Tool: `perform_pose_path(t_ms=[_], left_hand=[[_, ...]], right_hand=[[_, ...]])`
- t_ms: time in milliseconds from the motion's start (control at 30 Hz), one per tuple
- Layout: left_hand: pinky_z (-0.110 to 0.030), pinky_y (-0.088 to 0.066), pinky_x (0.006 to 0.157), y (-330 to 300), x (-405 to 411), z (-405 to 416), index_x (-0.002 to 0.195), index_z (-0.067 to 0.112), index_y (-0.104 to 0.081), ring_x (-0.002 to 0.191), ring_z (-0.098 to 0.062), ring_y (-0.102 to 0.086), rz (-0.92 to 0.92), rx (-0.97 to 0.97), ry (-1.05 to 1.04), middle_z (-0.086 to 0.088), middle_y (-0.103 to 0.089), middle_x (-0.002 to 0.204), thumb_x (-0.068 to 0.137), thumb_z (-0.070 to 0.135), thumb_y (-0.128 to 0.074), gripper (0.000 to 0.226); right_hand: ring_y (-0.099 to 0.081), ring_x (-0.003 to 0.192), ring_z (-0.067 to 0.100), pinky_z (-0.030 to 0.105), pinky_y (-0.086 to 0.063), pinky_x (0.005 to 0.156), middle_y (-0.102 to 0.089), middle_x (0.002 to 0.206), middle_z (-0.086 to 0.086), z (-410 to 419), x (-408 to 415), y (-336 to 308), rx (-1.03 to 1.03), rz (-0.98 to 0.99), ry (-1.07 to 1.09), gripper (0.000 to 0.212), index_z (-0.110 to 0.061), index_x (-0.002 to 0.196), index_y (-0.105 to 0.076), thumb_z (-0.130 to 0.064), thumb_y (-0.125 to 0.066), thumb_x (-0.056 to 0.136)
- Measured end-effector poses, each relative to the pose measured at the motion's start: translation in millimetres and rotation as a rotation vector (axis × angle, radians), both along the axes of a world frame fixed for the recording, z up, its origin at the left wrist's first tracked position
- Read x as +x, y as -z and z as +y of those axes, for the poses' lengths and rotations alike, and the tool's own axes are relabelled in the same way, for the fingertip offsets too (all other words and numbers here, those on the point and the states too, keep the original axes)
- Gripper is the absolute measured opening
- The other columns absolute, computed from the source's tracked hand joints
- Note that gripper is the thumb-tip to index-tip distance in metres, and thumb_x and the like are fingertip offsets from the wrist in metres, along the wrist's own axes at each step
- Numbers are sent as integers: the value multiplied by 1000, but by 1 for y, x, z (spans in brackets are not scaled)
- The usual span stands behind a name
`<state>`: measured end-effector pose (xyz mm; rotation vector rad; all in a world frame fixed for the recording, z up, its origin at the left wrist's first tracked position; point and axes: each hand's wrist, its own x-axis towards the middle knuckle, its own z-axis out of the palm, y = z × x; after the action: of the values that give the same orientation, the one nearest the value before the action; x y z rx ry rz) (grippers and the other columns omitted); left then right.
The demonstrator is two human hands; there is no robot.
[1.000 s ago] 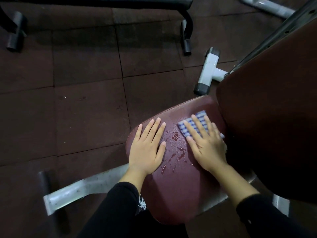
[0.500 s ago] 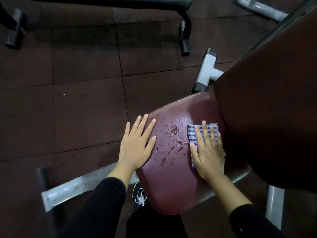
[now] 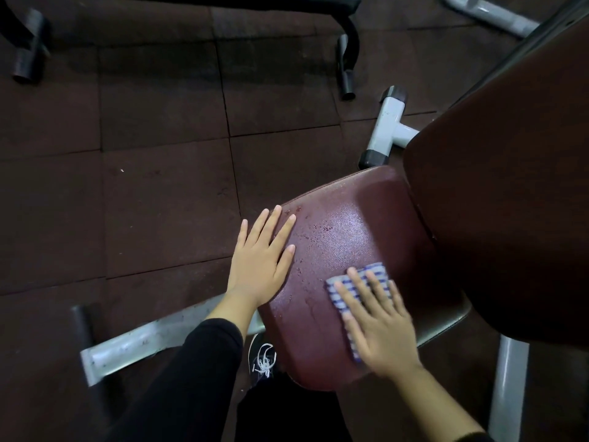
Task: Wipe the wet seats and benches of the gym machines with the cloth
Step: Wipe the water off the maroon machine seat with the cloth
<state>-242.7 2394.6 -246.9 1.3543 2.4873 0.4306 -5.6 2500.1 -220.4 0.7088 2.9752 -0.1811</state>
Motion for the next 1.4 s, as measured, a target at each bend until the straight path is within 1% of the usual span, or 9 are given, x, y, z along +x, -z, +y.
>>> perform_pose_path(t_ms=[200,300,467,567,767,900,1100,1267,1400], left_hand=[[-47,-8,120,1,1,0,151,28,-27,148,-18,-12,15,7,-9,1,-21,159,101,43,-19,53],[-46,-9,119,3,0,0,151,27,-29,148,-18,-15,24,6,-6,0,-22,159,101,41,-21,52],[-46,-8,119,1,0,1,150,27,-29,147,-19,-16,24,4,-2,0,-23,159,101,40,-21,52],[-46,-7,119,0,1,1,150,27,-29,147,-19,-16,15,16,-11,0,-23,159,101,39,-21,51],[-43,-9,120,-1,2,1,150,27,-31,147,-18,-17,2,43,-27,1,-25,158,101,37,-21,50],[-43,-11,119,-1,1,1,150,27,-31,146,-17,-19,-8,56,-33,1,-26,158,101,35,-22,50],[-44,-12,119,-3,2,1,149,26,-32,146,-19,-21,3,35,-34,0,-28,157,101,35,-23,50],[-43,-8,120,-2,5,0,151,26,-27,148,-16,-15,-5,6,-60,2,-22,159,102,36,-23,51],[-38,-4,120,-5,16,2,152,17,-22,148,-12,-13,22,-4,-237,1,-17,160,101,39,-23,56]], right_hand=[[-22,143,24,48,-17,115,-27,155,3,14,-58,0,47,-25,320,54,-27,147,-30,-38,-31,94],[-20,144,25,50,-16,115,-24,156,3,-18,-72,2,11,2,174,53,-28,148,-27,-38,-32,96],[-27,142,19,48,-26,112,-29,154,-5,-24,-17,2,-9,9,-126,50,-35,144,-35,-39,-39,95],[-30,141,20,50,-30,109,-30,154,-3,5,-6,3,20,1,-64,51,-32,143,-38,-38,-40,92],[-17,145,25,49,-14,116,-24,156,4,8,-82,2,45,-11,245,55,-25,149,-26,-38,-30,95],[-12,146,24,51,-14,116,-16,158,2,-22,-77,3,-7,-25,43,56,-25,150,-22,-41,-30,97],[-26,143,20,49,-27,111,-30,154,-3,7,-30,0,-19,38,-155,53,-30,144,-35,-41,-41,92],[-21,144,23,48,-16,116,-27,155,0,56,-93,3,-12,29,-17,55,-28,146,-32,-41,-35,93],[-26,143,25,48,-14,116,-35,151,2,74,-160,6,-6,-18,-173,52,-28,145,-36,-42,-29,96]])
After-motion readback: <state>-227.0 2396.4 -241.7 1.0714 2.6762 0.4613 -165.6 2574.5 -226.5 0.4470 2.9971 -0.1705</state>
